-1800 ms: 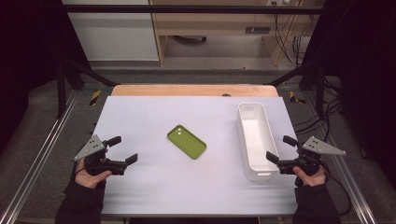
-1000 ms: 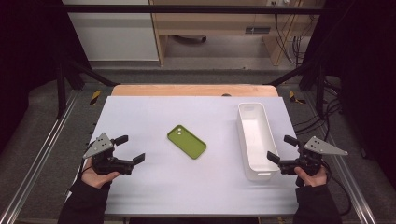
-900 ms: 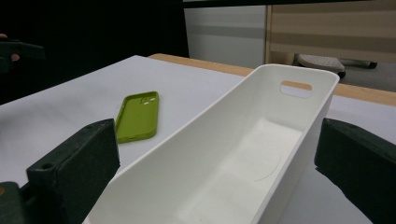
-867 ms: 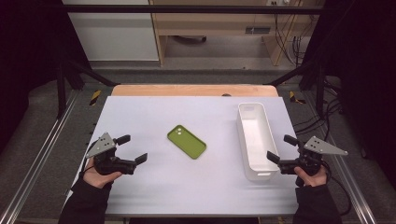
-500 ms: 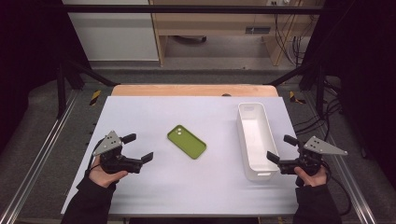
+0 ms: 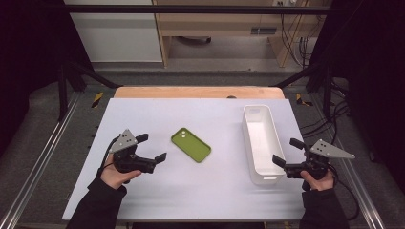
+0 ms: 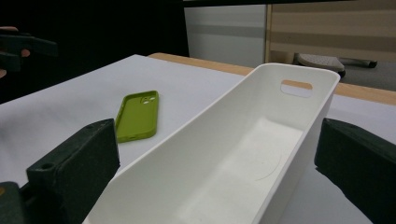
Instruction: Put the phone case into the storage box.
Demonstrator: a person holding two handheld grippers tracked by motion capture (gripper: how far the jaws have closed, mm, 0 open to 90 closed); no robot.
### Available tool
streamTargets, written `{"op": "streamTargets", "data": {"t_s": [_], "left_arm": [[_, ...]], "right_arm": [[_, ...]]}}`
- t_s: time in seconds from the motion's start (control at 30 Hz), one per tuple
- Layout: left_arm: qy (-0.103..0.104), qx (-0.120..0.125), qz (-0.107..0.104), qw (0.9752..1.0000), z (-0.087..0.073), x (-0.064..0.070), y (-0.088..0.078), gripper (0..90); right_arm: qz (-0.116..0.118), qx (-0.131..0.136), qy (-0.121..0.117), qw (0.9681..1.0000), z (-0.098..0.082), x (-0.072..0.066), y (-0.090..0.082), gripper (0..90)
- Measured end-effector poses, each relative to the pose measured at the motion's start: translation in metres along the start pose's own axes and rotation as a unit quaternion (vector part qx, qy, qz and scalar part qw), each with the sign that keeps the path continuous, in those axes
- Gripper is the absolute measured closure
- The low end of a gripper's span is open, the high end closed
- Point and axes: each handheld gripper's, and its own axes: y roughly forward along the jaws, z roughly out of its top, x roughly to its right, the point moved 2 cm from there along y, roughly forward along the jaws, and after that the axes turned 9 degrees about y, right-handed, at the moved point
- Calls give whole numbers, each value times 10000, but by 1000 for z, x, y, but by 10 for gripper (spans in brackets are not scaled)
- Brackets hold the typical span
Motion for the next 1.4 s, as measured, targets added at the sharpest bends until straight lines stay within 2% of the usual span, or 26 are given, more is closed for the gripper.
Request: {"op": "streamTargets", "data": {"t_s": [0.9,1.4], "left_arm": [[99,-236,-201,9995,26,6,43,0],[233,-497,-324,9980,34,15,74,1]], "right_arm": [[-37,-10,-3,10000,0,1,-1,4],[-55,-65,-23,10000,-1,0,0,4]]}}
